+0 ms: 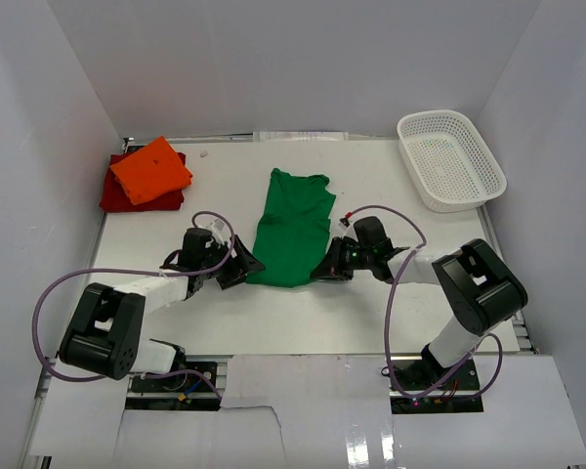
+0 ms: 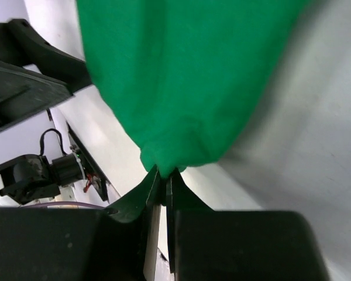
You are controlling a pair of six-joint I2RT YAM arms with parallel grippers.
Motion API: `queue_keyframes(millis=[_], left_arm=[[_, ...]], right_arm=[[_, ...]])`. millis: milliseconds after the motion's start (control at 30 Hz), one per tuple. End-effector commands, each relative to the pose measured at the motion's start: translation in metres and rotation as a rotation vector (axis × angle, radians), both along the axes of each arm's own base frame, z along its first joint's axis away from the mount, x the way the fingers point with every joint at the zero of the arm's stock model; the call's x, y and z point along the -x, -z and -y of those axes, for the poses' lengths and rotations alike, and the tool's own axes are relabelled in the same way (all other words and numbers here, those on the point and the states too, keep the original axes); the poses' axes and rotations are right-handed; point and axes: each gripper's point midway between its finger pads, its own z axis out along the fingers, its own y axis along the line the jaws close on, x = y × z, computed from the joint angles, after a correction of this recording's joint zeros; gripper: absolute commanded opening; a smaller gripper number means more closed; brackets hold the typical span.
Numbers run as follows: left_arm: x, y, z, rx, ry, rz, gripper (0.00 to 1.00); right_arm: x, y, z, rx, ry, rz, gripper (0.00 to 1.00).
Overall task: Fold and stack the t-shirts
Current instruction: Grab one side of the 2/3 rectangular tshirt with both arms
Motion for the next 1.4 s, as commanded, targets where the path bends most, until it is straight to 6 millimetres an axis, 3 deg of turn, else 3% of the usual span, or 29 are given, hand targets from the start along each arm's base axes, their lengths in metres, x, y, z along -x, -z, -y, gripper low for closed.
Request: queue_keyframes(millis=[0,167,333,533,767,900,1000,1067,1100,1233,1367], left_arm=[[0.094,0.076,-0.043,-0.213,-0.019,-0.374,0.83],[0.099,0.079,-0.043,-0.213,-0.018,-0.399,0.84],[0.103,0.084,-0.042,-0.224,0.001,-0.423,0.80],[0.110,0.087,-0.039,-0.226,0.025,-0.437,0.66],[0.097,0.090,-0.035,-0.253,0.055,-0.413,0.51],[0.094,0.093,-0.023,-0.237,0.116,-0.412,0.43],[0.091,0.099,-0.012,-0.231,0.177,-0.433,0.33],[0.088,0.101,-0.007,-0.230,0.212,-0.433,0.08],[0.088,0.101,-0.003,-0.227,0.233,-0.433,0.00],[0.088,0.092,-0.003,-0.250,0.266,-0.448,0.00],[0.088,0.057,0.008,-0.204,0.270,-0.394,0.00]], right_arm=[[-0.016,-0.040,-0.012,-0.053,-0.013,0.087,0.08],[-0.024,-0.054,-0.010,-0.044,-0.007,0.125,0.08],[-0.026,-0.054,-0.003,-0.030,0.006,0.126,0.08],[-0.021,-0.044,0.003,-0.008,0.011,0.120,0.08],[-0.013,-0.032,0.009,0.009,0.010,0.106,0.08],[-0.006,-0.026,0.014,0.022,0.005,0.097,0.08],[-0.001,-0.021,0.017,0.036,-0.005,0.090,0.08],[0.005,-0.015,0.022,0.058,-0.016,0.077,0.08],[0.006,-0.014,0.023,0.066,-0.020,0.077,0.08],[0.016,-0.008,0.036,0.144,-0.053,0.069,0.08],[0.038,-0.003,0.052,0.205,-0.092,0.035,0.08]])
